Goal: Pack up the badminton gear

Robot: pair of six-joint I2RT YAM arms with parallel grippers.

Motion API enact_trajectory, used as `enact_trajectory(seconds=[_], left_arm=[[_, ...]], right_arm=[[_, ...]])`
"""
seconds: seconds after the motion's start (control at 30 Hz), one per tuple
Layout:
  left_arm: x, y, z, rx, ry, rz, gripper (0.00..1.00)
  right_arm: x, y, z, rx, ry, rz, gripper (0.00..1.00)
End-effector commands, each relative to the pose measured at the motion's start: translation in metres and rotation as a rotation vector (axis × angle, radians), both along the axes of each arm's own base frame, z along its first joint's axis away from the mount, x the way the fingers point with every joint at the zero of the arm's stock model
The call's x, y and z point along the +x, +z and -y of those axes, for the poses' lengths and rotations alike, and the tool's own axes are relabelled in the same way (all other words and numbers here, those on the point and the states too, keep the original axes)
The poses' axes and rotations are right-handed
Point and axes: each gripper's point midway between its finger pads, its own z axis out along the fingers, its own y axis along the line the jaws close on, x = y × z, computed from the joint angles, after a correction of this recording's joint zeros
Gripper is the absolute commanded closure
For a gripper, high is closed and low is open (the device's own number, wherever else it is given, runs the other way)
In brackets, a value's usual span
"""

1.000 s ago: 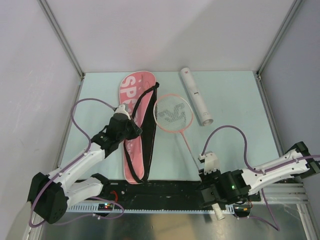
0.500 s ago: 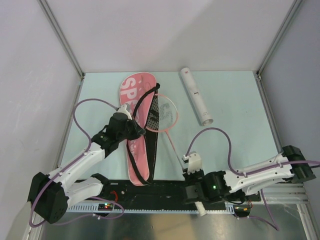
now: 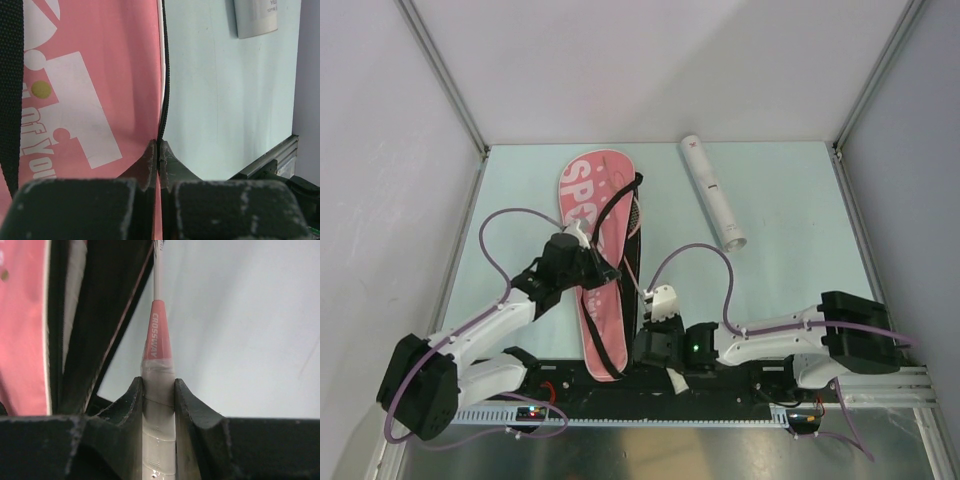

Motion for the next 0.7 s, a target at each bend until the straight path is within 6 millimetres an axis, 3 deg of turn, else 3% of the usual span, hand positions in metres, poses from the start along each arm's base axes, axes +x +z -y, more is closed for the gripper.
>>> enact_trajectory(seconds=[0.0, 0.17, 0.3, 0.53, 0.67], left_arm=[[-0.004, 0.017, 0.011, -0.092, -0.023, 0.036, 1.00], [-0.015, 0.014, 0.007, -0.139, 0.009, 0.016, 1.00], [-0.018, 0.024, 0.006, -0.213, 0.045, 0.025, 1.00], [-0.018, 0.023, 0.001, -0.258, 0.106, 0.023, 1.00], [-0.015, 0.014, 0.000, -0.282, 0.146, 0.012, 1.00]], right_arm=[[0.034, 0.039, -0.054, 0.189, -0.010, 0.115, 1.00], [0.066, 0.033, -0.064, 0.234, -0.099, 0.139, 1.00], [0.085, 0.037, -0.078, 0.333, -0.186, 0.150, 1.00], [0.093, 0.012, -0.094, 0.376, -0.300, 0.097, 1.00], [0.100, -0.002, -0.081, 0.345, -0.403, 0.092, 0.99]])
